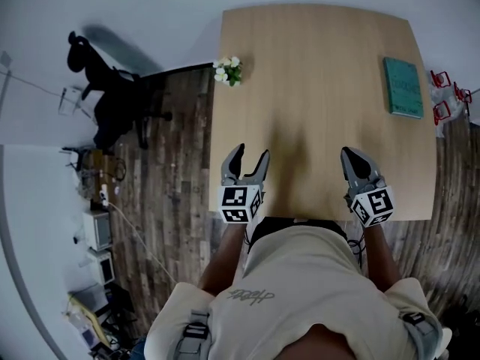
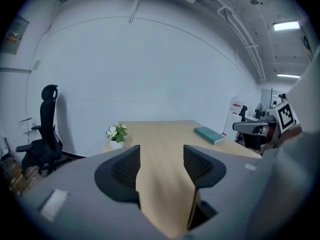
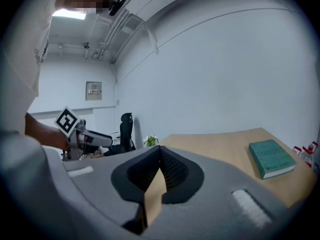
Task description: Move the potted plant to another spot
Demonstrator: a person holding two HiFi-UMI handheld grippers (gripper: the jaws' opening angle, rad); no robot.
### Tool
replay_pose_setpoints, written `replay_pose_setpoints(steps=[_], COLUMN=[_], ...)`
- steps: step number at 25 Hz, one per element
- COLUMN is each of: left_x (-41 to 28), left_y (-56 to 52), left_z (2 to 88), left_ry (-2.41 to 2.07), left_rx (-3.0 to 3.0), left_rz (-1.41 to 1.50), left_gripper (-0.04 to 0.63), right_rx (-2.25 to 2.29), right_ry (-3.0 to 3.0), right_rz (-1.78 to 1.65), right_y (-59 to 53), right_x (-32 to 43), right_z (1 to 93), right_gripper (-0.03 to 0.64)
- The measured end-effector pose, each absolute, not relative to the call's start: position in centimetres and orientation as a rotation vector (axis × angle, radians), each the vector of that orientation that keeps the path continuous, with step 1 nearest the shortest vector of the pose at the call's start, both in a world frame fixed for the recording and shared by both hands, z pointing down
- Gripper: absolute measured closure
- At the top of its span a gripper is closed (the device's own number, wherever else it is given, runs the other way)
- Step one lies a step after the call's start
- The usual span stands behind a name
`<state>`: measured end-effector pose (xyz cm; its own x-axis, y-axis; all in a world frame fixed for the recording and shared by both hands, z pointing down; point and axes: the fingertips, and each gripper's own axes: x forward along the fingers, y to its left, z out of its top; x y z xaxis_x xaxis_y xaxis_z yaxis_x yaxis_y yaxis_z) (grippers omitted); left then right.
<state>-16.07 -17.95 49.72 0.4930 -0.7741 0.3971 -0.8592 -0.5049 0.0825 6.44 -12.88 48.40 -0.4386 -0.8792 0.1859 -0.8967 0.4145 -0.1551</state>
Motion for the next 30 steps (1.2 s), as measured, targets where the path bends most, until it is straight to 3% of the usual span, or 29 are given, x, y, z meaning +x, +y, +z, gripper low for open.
replay_pose_setpoints(steps=[30], left_x=[-22.7], left_y=[-37.9], left_z=[57.7], left_ry=[-1.526], left_rx=[2.337], left_rz=[0.546], left_gripper=[0.292], right_rx=[1.688], right_ry=[-2.406], right_rz=[0.412], right_y=[-18.8], right_x=[0.6], right_z=[48.5], right_gripper=[0.614])
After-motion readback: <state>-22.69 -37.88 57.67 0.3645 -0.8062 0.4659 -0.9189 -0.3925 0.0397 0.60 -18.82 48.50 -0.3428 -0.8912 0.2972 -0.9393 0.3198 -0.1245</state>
